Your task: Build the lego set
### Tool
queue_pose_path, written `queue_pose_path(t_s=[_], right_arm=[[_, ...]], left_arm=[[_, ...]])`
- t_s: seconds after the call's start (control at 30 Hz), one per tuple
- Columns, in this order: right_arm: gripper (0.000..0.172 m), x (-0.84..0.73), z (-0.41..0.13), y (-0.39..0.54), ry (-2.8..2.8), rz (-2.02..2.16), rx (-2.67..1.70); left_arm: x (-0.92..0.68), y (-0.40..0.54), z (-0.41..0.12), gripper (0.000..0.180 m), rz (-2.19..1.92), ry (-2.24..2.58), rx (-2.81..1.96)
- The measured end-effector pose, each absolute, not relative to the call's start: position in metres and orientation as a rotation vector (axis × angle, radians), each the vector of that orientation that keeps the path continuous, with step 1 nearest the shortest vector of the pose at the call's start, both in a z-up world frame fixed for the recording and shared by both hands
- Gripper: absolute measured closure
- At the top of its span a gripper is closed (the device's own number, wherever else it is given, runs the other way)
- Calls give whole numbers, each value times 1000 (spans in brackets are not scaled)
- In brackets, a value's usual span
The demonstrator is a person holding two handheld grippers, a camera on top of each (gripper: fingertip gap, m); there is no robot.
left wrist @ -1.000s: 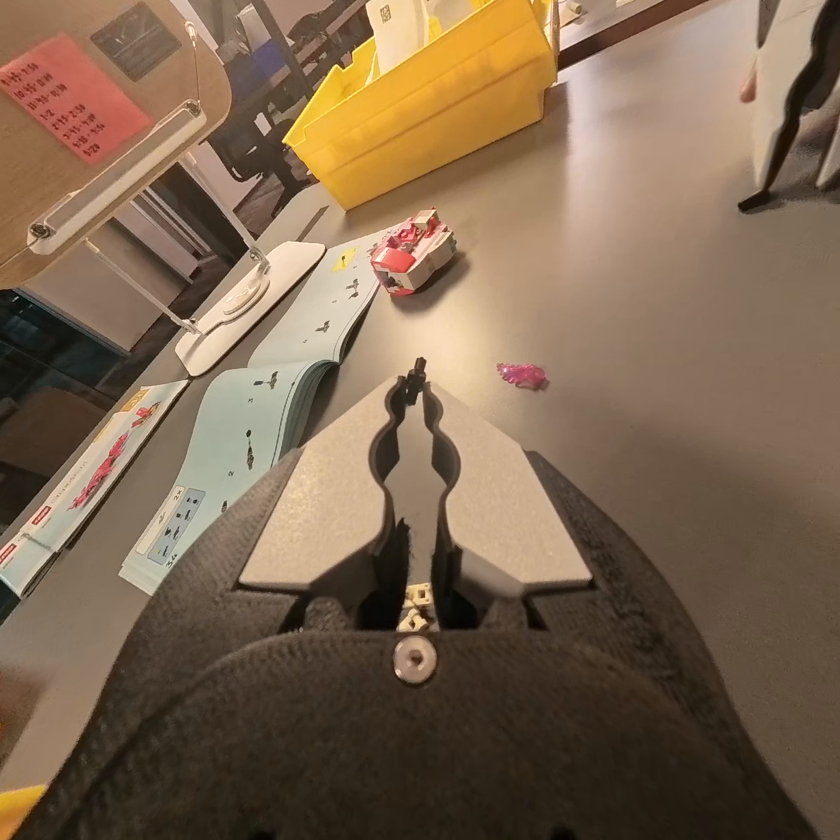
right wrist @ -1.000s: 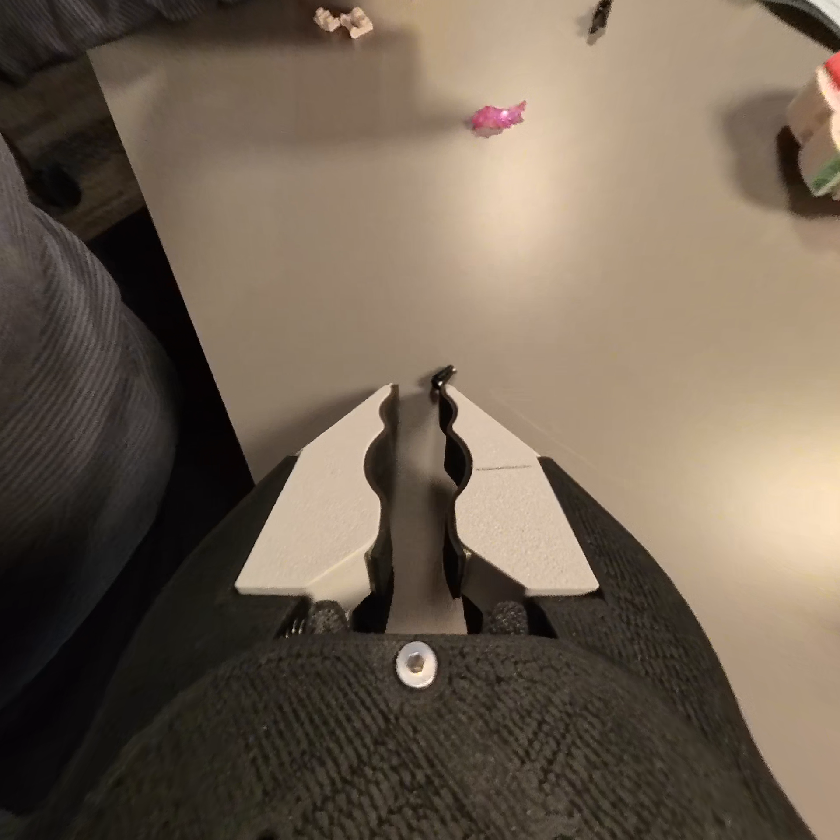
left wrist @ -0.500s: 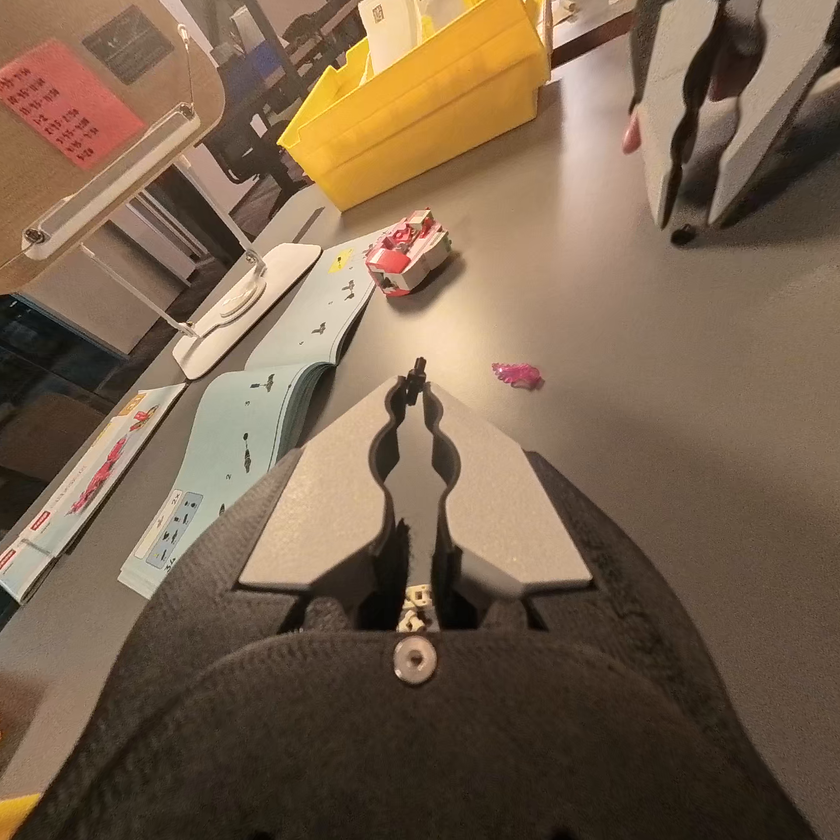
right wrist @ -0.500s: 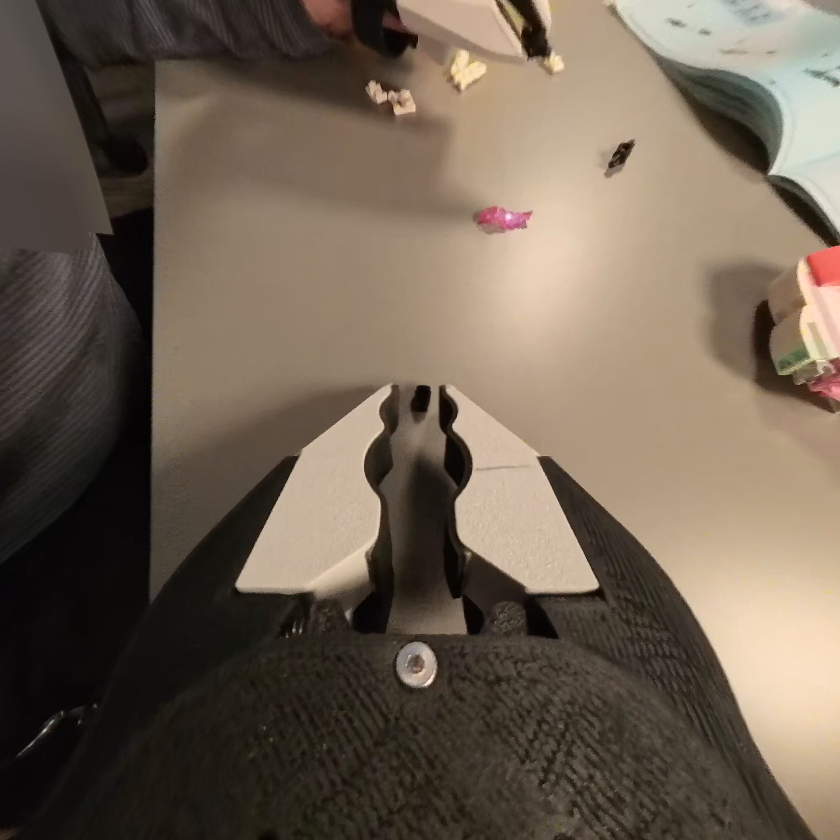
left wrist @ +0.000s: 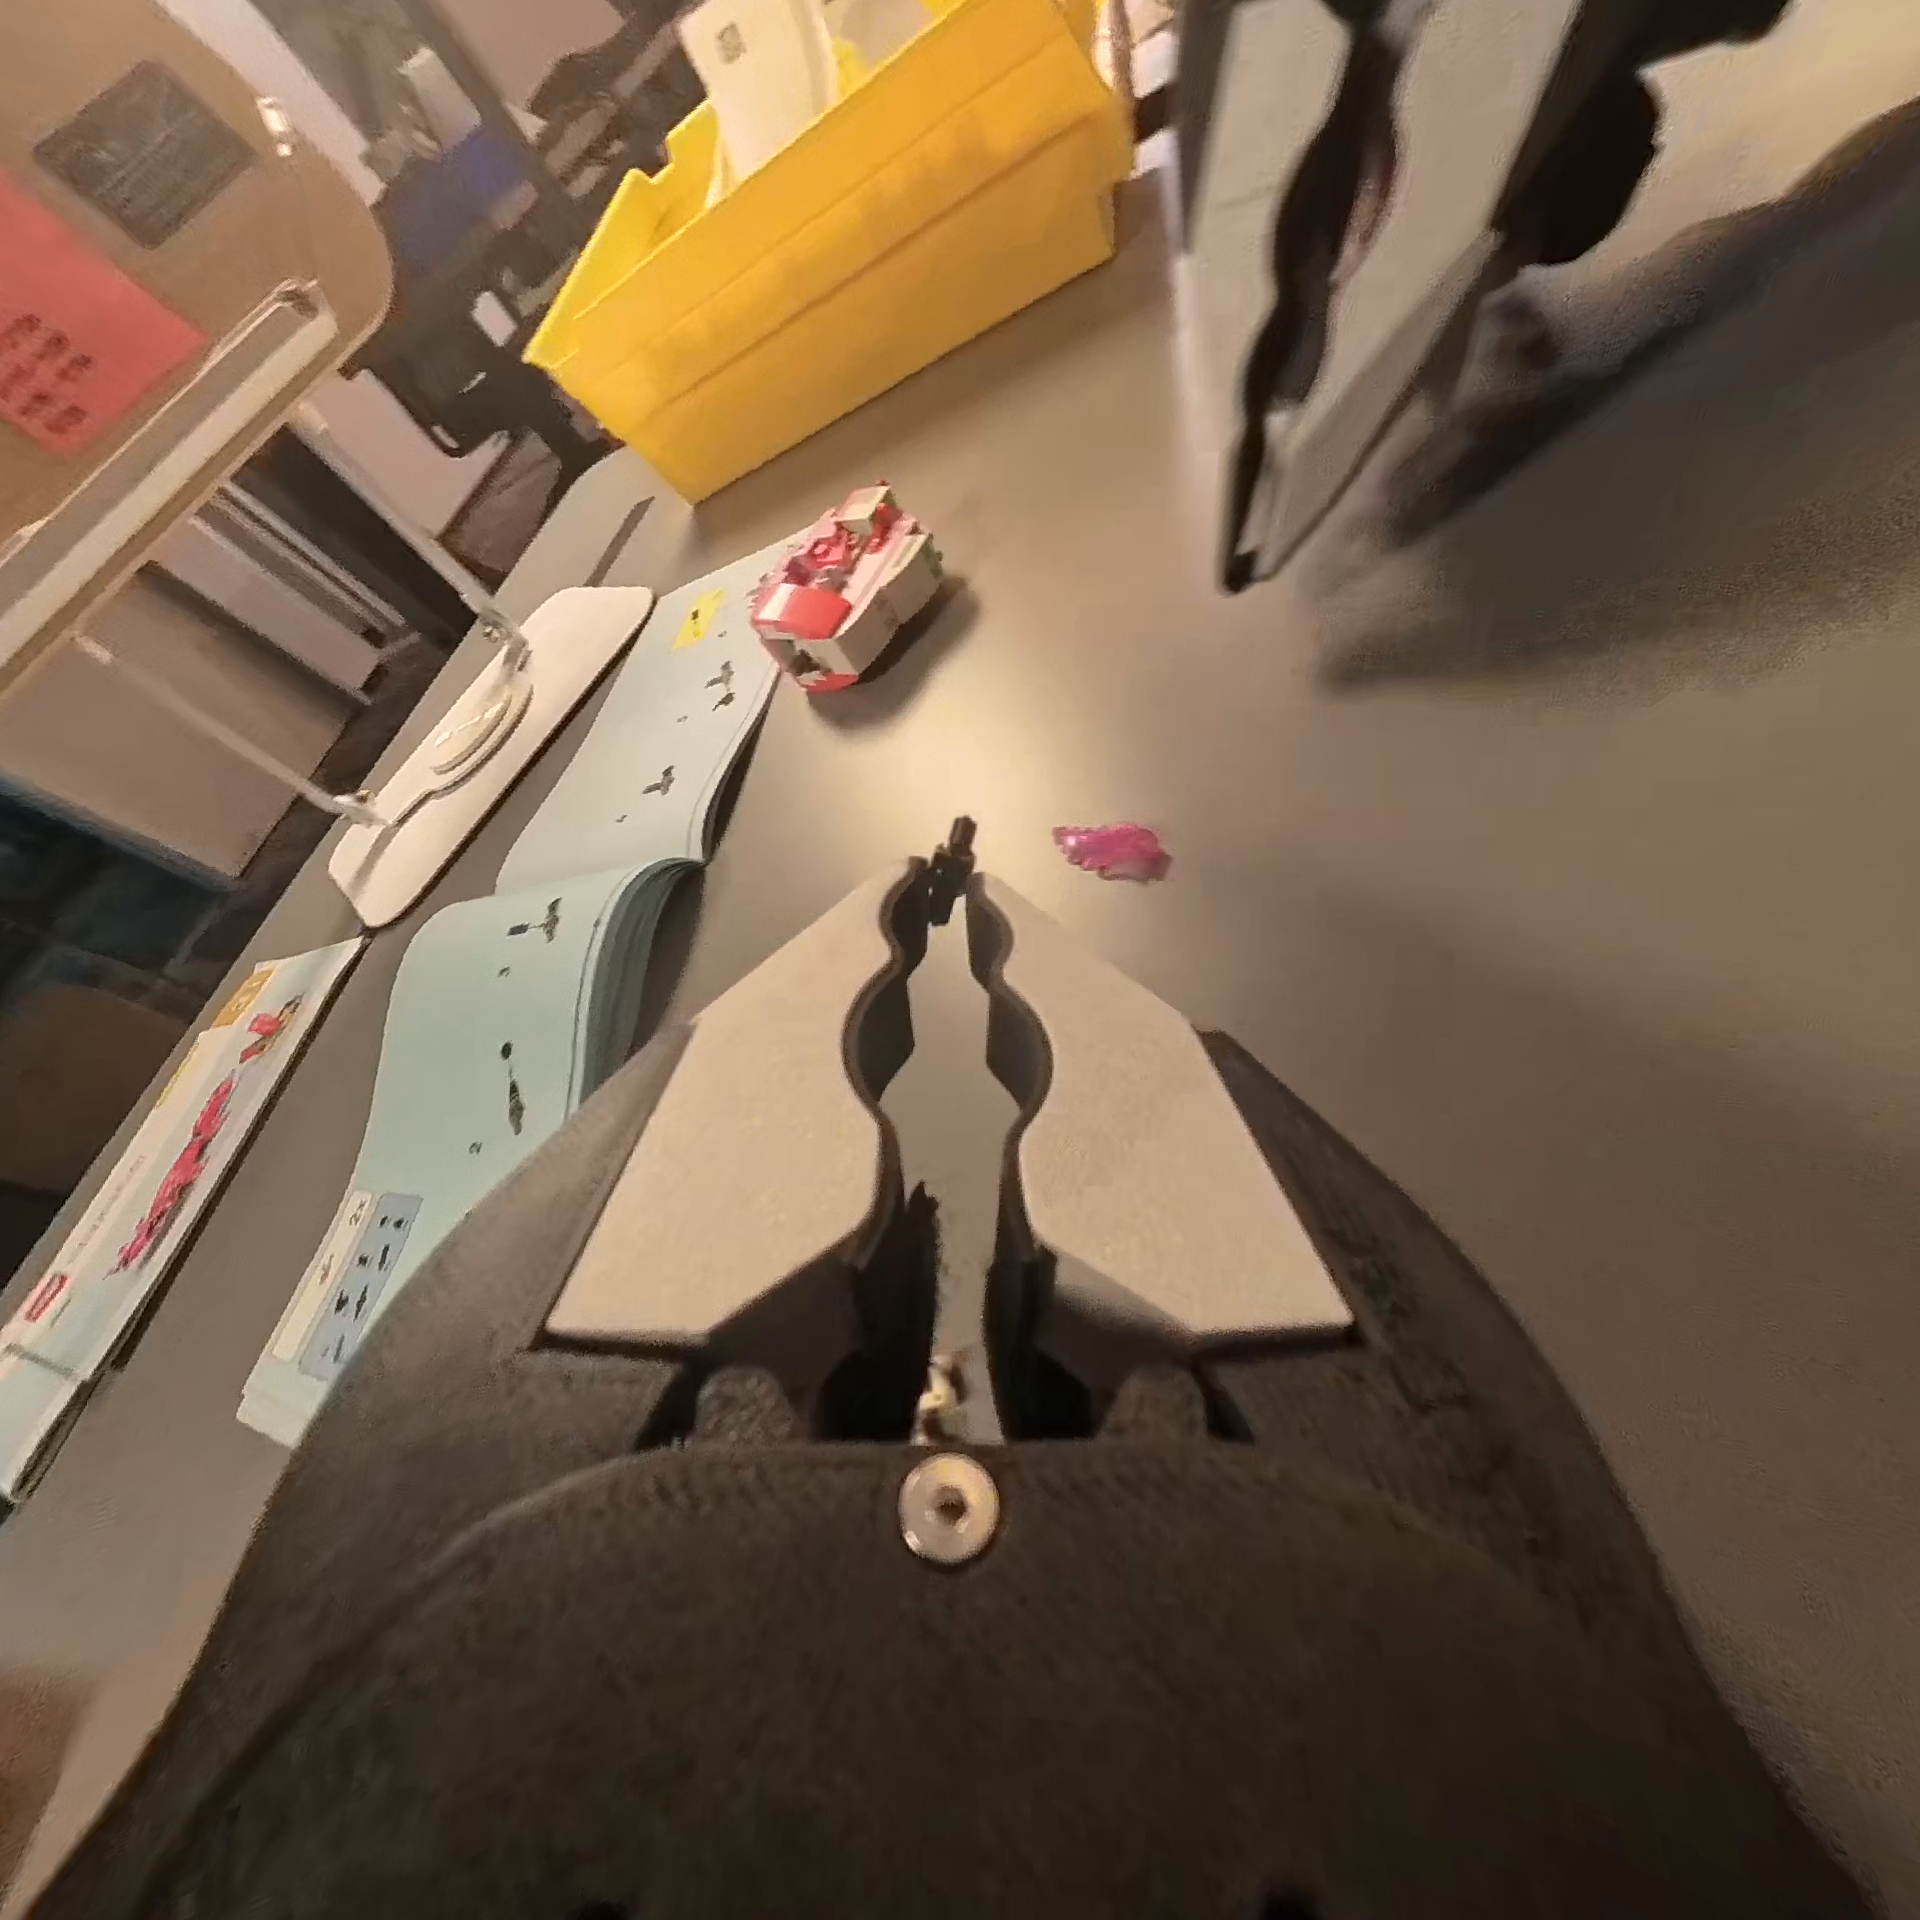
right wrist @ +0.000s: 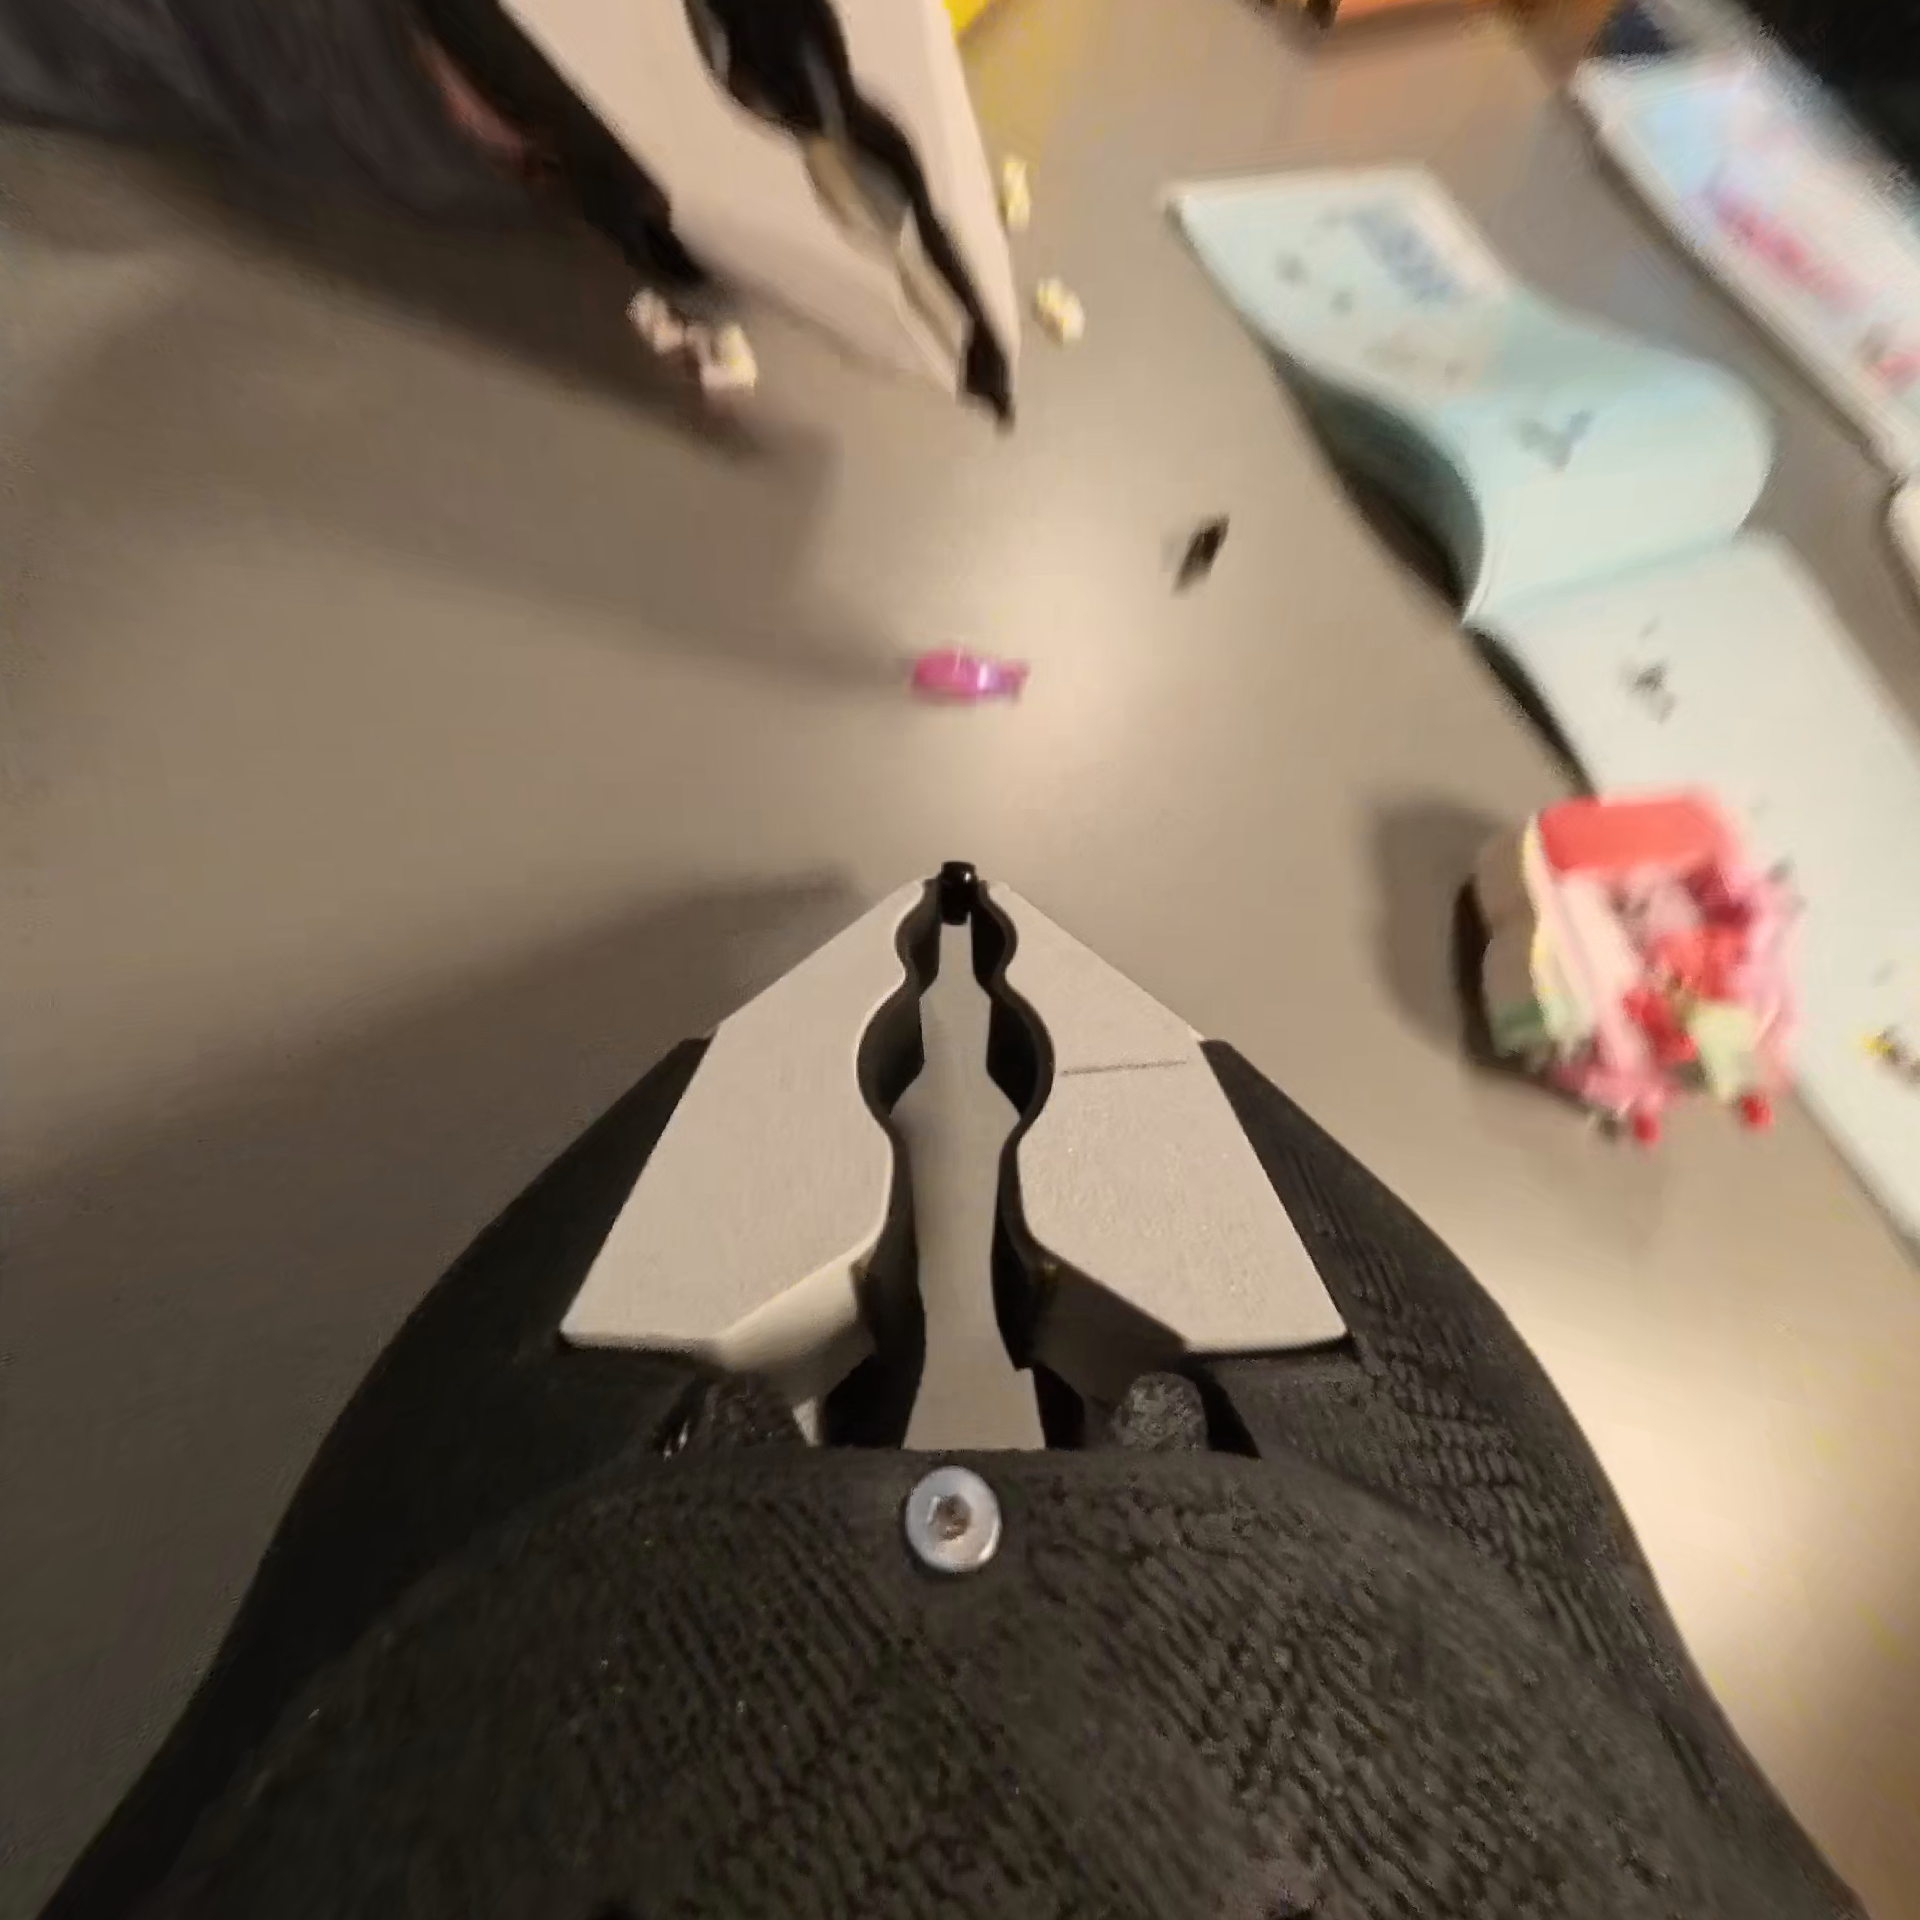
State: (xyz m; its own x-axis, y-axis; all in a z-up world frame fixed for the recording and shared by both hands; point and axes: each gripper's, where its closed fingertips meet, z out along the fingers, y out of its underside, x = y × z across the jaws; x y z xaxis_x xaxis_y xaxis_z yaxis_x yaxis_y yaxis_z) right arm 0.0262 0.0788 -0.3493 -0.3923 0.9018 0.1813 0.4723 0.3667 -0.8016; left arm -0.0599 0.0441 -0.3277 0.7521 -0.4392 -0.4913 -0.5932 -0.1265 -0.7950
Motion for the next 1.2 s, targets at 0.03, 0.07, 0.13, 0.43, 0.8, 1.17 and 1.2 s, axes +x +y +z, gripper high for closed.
queue_pose_path(t_s=[0.03, 0.07, 0.13, 0.43, 0.8, 1.17, 1.2], right_arm=[[168, 12, -345, 73, -2002, 846, -1119], [168, -1, -341, 66, -1995, 796, -1048], [168, -24, -335, 54, -1995, 688, -898], [168, -64, -330, 53, -1937, 357, -581], [169, -62, -334, 46, -1948, 445, -561], [170, -66, -337, 48, -1913, 369, -553], [172, -66, -334, 47, -1911, 389, -568]], left_arm=[[-58, 43, -330, 174, 166, 839, -1762], [-56, 43, -333, 174, 170, 856, -1768], [-57, 43, -336, 174, 173, 860, -1793], [-68, 45, -334, 174, 157, 786, -1822], [-65, 43, -336, 175, 107, 821, -1829], [-42, 40, -336, 180, 64, 901, -1781], [-44, 43, -333, 180, 127, 870, -1776]])
